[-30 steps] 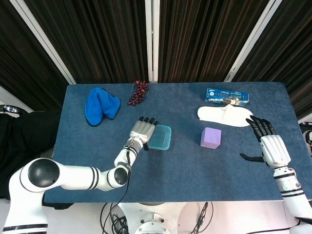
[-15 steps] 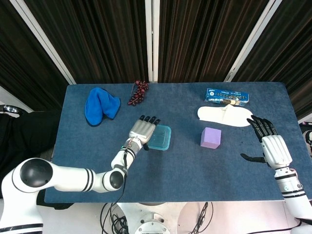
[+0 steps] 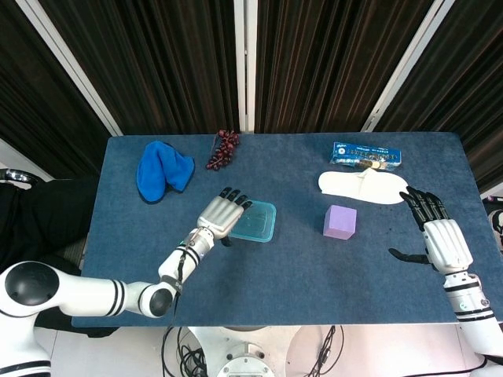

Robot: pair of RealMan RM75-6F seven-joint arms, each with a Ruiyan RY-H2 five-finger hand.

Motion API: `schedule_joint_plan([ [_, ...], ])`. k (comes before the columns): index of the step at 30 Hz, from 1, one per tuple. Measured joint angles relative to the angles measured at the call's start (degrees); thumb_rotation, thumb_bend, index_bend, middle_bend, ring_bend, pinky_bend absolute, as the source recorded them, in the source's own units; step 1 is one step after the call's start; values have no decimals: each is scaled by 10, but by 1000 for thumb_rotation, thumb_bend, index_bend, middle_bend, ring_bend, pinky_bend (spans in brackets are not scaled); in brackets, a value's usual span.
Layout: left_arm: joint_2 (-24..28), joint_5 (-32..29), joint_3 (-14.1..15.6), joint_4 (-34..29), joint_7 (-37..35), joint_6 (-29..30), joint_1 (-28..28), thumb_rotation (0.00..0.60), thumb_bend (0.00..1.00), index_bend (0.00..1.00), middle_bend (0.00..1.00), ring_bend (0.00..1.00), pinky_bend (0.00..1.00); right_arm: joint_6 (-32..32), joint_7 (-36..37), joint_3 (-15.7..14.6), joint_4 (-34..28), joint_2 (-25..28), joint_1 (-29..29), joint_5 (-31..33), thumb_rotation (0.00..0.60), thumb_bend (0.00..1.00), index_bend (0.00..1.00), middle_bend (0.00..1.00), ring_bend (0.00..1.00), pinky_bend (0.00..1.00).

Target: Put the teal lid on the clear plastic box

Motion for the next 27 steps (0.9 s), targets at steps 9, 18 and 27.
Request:
schedule_joint_plan([
  [9, -10, -33, 10, 20, 6, -19, 0, 600, 0, 160, 126, 0, 0, -2, -6, 0, -3, -3, 0, 2, 600, 0, 0, 0, 0, 0],
  [18, -11, -46, 13, 20, 12, -27, -4, 600, 0, 159, 153, 0, 0, 0, -8, 0, -5, -2, -1, 2, 600, 0, 0, 0, 0, 0],
  [27, 11, -6, 11, -25, 9, 13, 8, 600, 0, 165, 154, 0, 0, 9, -4, 1, -7, 1, -6, -2, 600, 0, 0, 0, 0, 0],
])
